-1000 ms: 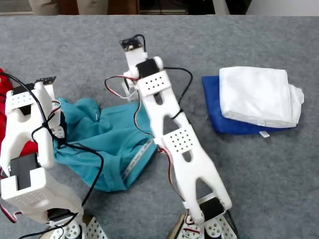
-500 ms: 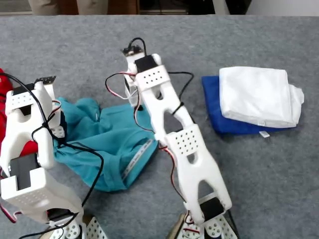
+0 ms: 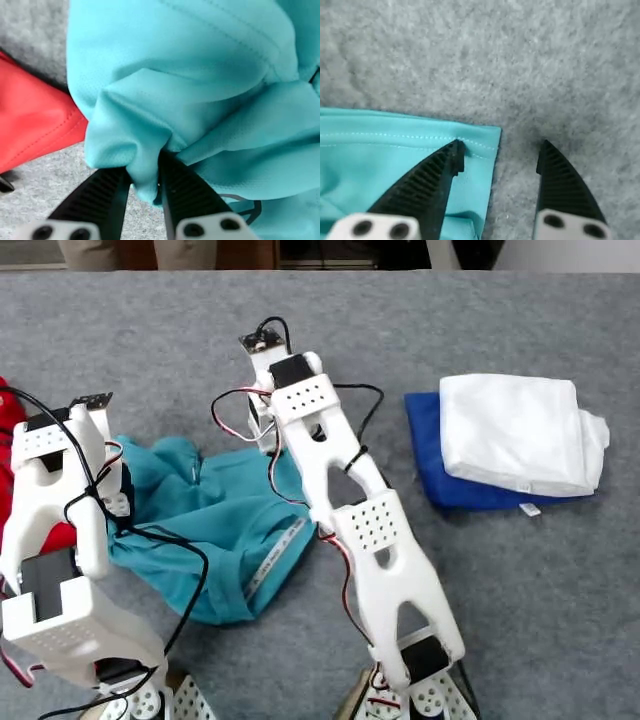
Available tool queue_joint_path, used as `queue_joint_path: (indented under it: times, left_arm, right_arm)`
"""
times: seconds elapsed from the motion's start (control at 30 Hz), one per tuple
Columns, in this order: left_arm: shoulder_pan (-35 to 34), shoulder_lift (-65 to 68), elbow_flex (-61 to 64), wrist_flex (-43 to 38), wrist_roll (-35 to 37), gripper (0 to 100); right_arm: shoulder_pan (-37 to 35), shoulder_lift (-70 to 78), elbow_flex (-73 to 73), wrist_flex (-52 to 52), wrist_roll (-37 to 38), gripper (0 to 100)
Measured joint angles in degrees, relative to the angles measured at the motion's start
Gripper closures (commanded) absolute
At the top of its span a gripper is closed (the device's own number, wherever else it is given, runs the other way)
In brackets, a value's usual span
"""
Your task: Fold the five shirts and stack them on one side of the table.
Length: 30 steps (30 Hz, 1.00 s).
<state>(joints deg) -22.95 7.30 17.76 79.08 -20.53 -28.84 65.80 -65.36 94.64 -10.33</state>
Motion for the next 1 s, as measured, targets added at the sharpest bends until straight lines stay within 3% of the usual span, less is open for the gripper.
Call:
queue_joint_path:
  times: [0.13,0.33,1.0]
  left_arm:
    - [0.0,0.0,0.0,0.0,0.0,98]
    - [0.0,0.0,0.0,0.0,0.0,98]
    - [0.53,-0.35,2.2,-1.76,0.0,98]
  right_arm:
    - [0.0,0.7,0.0,-0.26,0.0,77.2]
    - [0.62,0.79,-0.09,-0.26,2.02,95.2]
    - [2.11,0.97,-2.37,3.52,4.22,99.5]
